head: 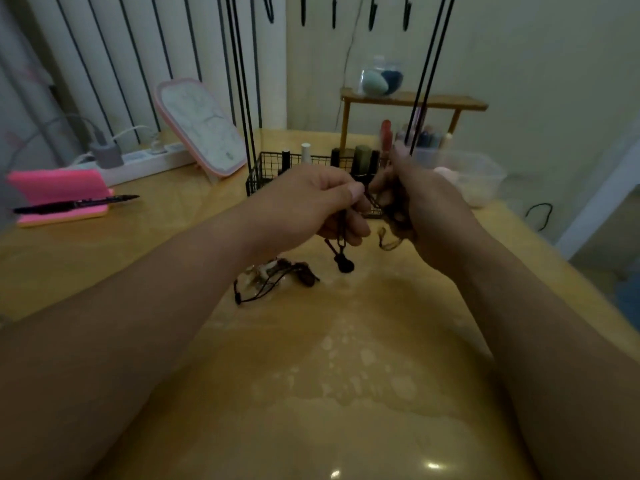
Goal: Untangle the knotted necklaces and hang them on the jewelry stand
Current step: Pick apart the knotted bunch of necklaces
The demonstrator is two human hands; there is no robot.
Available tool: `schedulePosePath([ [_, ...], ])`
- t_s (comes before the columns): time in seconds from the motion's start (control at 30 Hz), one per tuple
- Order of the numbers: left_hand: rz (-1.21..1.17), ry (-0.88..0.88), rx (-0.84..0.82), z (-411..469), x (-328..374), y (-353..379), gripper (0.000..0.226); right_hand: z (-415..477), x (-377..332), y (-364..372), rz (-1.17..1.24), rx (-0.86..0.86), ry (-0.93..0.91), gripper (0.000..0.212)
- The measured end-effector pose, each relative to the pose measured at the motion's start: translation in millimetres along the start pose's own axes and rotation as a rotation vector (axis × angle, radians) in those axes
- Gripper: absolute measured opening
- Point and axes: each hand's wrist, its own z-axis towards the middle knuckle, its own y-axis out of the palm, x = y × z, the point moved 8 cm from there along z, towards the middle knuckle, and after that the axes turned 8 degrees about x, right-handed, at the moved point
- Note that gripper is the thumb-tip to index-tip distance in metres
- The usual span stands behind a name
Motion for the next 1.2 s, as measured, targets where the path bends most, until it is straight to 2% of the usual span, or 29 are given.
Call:
schedulePosePath([
  [0.13,-0.105,-0.012,0.107,13.8,-1.1,-11.3,0.03,-0.2,16.3,1.0,-0.033,-0.251,0.094,0.046],
  [0.2,-0.225,-0.062,0.144,16.9,-11.5,-11.2,0.031,0.7,22.0,3.6,0.009,-0.392,0.131,0.037],
  [0.27,-0.387,-0.132,0.133,16.5,-23.9,-5.0,0.03,3.4,24.1,2.7,0.049,-0.443,0.139,0.03],
  [0.47,-0.598,-0.263,0.009,13.5,-40.4,13.2,0.027,11.6,24.2,0.6,0.087,-0.45,0.13,0.029],
  [0.77,-0.763,-0.247,-0.092,10.4,-32.2,18.7,0.024,18.4,24.4,-3.8,0.257,-0.414,0.156,0.026],
  [0.83,-0.743,-0.246,-0.085,10.7,-34.7,19.5,0.025,19.2,22.8,-2.4,0.301,-0.411,0.157,0.028],
  [1.0,-0.436,-0.155,-0.097,10.0,-33.5,27.5,0.024,14.4,13.4,2.0,0.317,-0.457,0.085,0.024],
  [1.1,-0.405,-0.134,-0.063,11.5,-32.6,22.2,0.016,15.9,10.3,-0.4,0.355,-0.445,0.074,0.021],
  [1.2,-0.444,-0.135,-0.059,11.3,-32.9,19.1,0.02,17.9,13.7,-2.4,0.352,-0.415,0.086,0.019],
])
